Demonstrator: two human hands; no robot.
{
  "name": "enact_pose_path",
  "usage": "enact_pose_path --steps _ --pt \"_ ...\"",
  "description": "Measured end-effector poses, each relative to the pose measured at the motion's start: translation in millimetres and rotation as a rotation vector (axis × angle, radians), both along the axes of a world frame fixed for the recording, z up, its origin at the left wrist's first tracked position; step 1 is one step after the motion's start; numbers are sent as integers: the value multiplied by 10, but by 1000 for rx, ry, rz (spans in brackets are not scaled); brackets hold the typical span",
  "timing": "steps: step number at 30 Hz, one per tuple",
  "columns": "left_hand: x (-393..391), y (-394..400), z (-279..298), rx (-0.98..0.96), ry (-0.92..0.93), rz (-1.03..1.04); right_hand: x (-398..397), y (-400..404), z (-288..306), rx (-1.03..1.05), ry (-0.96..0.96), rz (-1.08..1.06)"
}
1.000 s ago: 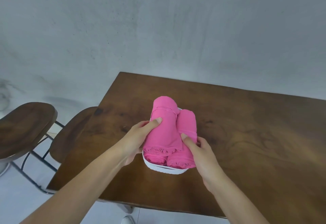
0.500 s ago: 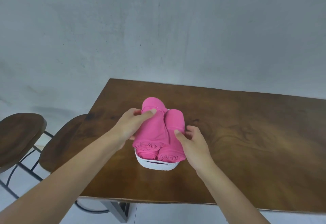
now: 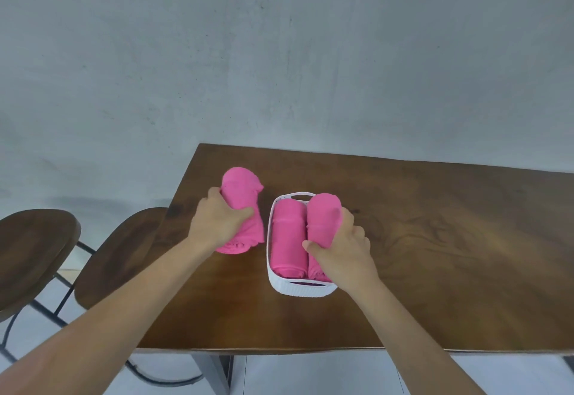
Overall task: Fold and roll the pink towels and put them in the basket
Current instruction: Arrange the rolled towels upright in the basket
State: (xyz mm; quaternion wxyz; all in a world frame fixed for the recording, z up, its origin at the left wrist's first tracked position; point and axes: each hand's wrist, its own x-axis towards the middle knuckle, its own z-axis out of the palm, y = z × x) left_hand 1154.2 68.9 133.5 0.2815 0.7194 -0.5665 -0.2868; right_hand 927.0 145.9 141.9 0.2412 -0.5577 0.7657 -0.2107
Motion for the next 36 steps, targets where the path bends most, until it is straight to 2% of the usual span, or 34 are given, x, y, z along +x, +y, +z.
enact_pose_path --steps 3,5,10,14,16,19,22,24,27,30,33,35,36 --pt "219 9 -224 83 -129 9 95 -7 -29 -19 106 -2" --pt "286 64 -383 128 -162 -3 101 -18 -47 -58 82 -20" --pt "304 162 -623 110 -185 -11 -130 -27 -19 -187 -305 -166" --pt "304 140 -642 127 -187 -28 -423 2 67 -266 -406 -253" --pt "286 154 -614 123 -253 -34 -592 -7 58 -272 -388 -288" --pt "199 201 -522 -44 -408 -42 -801 -47 -94 -241 -327 -333" --pt "11 233 -374 -229 -405 -128 -901 -61 -373 -202 -283 -348" --pt "-138 231 -296 -279 -352 -249 -916 -42 -562 -166 -259 -362" --pt "-350 226 -199 -276 -247 -389 -902 -6 -746 -119 -210 -362" --pt "-530 225 -106 -226 -295 -447 -843 -27 -734 -111 -79 -376" --pt "-636 241 -87 -215 -305 -440 -687 -10 -498 -310 108 -275" --pt "-648 259 -123 -210 -292 -415 -512 20 -271 -405 3 -133" --pt "-642 263 -154 -218 -284 -400 -405 36 -184 -361 -75 -65"
